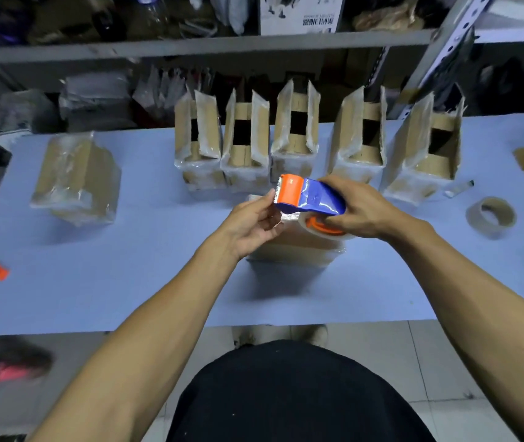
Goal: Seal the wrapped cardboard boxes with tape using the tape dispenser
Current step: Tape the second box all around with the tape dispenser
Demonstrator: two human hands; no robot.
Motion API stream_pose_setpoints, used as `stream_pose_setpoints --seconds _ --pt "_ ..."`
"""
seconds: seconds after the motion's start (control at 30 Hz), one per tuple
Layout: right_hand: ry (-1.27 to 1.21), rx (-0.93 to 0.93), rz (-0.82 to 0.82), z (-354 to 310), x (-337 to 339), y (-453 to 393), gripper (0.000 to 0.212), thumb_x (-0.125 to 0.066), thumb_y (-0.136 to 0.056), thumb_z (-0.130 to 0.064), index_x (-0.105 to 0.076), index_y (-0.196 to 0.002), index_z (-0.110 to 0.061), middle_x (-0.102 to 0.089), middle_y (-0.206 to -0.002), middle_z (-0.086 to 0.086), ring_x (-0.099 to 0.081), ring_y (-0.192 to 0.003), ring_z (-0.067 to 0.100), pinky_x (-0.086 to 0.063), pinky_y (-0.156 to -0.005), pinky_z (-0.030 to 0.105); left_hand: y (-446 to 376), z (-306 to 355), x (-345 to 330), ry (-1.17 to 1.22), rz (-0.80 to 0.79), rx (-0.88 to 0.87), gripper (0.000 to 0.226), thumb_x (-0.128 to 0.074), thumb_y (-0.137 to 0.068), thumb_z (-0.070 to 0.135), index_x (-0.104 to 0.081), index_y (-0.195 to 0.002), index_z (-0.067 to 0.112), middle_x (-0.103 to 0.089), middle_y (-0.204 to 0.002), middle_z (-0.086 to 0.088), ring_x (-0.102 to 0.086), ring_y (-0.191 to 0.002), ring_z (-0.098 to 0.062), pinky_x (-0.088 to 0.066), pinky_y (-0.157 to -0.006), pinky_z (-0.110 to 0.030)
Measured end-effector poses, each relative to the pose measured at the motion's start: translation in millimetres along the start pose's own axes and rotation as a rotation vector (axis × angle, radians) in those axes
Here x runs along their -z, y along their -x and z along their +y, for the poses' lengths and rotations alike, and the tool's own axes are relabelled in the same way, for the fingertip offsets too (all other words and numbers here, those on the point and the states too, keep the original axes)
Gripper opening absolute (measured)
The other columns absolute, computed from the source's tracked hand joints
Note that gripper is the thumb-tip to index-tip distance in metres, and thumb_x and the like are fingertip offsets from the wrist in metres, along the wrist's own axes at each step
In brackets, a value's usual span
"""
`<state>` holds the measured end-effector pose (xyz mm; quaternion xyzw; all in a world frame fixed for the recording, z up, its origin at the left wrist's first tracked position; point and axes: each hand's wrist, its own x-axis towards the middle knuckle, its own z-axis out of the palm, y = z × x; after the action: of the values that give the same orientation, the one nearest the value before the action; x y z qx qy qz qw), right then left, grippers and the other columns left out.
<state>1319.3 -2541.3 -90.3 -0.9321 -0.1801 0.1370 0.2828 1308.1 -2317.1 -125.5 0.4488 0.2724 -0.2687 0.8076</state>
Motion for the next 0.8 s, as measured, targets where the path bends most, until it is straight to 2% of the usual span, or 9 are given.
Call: stream_pose_setpoints --seconds 0.17,0.27,0.37,0.5,0.63,0.73,0.8 --pt "0.017 0.022 -0.020 1.5 4.1 -4.4 0.058 -0.062 -0.070 -0.049 -0.053 -0.122 -0.023 -0.064 -0.106 0.000 -0.059 -0.090 0.025 -0.050 -0.076 0.038 -5.0 2.2 -8.3 0.119 0.055 0.111 0.016 -0.062 -0.098 0.011 -0.065 -0.083 0.005 -0.062 -0.069 -0.006 -0.056 -0.053 -0.010 -0.058 -0.052 -0.028" --pt "0.018 0.043 -0.045 -0.4 5.9 -6.9 0.059 -0.061 -0.070 -0.047 -0.053 -0.123 -0.023 -0.064 -0.107 0.001 -0.058 -0.090 0.024 -0.050 -0.077 0.039 -6.0 4.0 -4.6 0.128 0.045 0.171 0.018 -0.061 -0.098 0.014 -0.066 -0.082 0.005 -0.065 -0.061 -0.003 -0.059 -0.057 -0.009 -0.061 -0.057 -0.030" --pt "0.020 0.059 -0.066 -0.9 6.3 -7.9 0.058 -0.062 -0.072 -0.048 -0.053 -0.123 -0.022 -0.064 -0.108 0.000 -0.058 -0.090 0.023 -0.050 -0.078 0.040 -6.3 3.3 -3.5 0.102 0.053 0.193 0.019 -0.064 -0.096 0.015 -0.066 -0.079 0.007 -0.064 -0.063 -0.003 -0.056 -0.056 -0.008 -0.059 -0.057 -0.027" --pt "0.031 0.071 -0.060 -2.2 8.1 -9.9 0.055 -0.062 -0.072 -0.047 -0.054 -0.121 -0.023 -0.064 -0.104 -0.001 -0.059 -0.088 0.023 -0.050 -0.075 0.039 -8.6 3.5 -7.8 -0.050 0.103 0.064 0.017 -0.062 -0.096 0.007 -0.066 -0.080 0.009 -0.058 -0.063 -0.001 -0.050 -0.048 -0.006 -0.054 -0.049 -0.022" --pt "0.119 0.150 -0.069 -10.2 4.0 -17.8 0.045 -0.070 -0.077 -0.042 -0.056 -0.114 -0.019 -0.065 -0.098 0.001 -0.058 -0.081 0.024 -0.049 -0.070 0.036 -13.0 -2.6 -4.9 -0.222 0.254 -0.140 0.019 -0.057 -0.097 0.003 -0.068 -0.082 0.006 -0.055 -0.051 0.003 -0.038 -0.037 -0.002 -0.042 -0.039 -0.017" --pt "0.183 0.182 -0.061 -7.2 4.7 -17.3 0.039 -0.074 -0.078 -0.039 -0.057 -0.106 -0.018 -0.064 -0.092 0.001 -0.056 -0.076 0.023 -0.047 -0.066 0.035 -17.3 -2.5 15.7 -0.147 0.397 -0.190 0.016 -0.062 -0.095 0.004 -0.064 -0.080 0.006 -0.051 -0.045 0.006 -0.035 -0.033 -0.003 -0.035 -0.036 -0.015" --pt "0.230 0.162 -0.063 2.3 12.0 -14.1 0.035 -0.074 -0.076 -0.038 -0.057 -0.099 -0.018 -0.062 -0.087 0.001 -0.055 -0.074 0.025 -0.045 -0.065 0.035 -18.1 0.9 47.7 -0.109 0.493 -0.185 0.012 -0.064 -0.094 0.004 -0.064 -0.082 0.005 -0.049 -0.055 0.002 -0.035 -0.034 -0.005 -0.033 -0.037 -0.015"
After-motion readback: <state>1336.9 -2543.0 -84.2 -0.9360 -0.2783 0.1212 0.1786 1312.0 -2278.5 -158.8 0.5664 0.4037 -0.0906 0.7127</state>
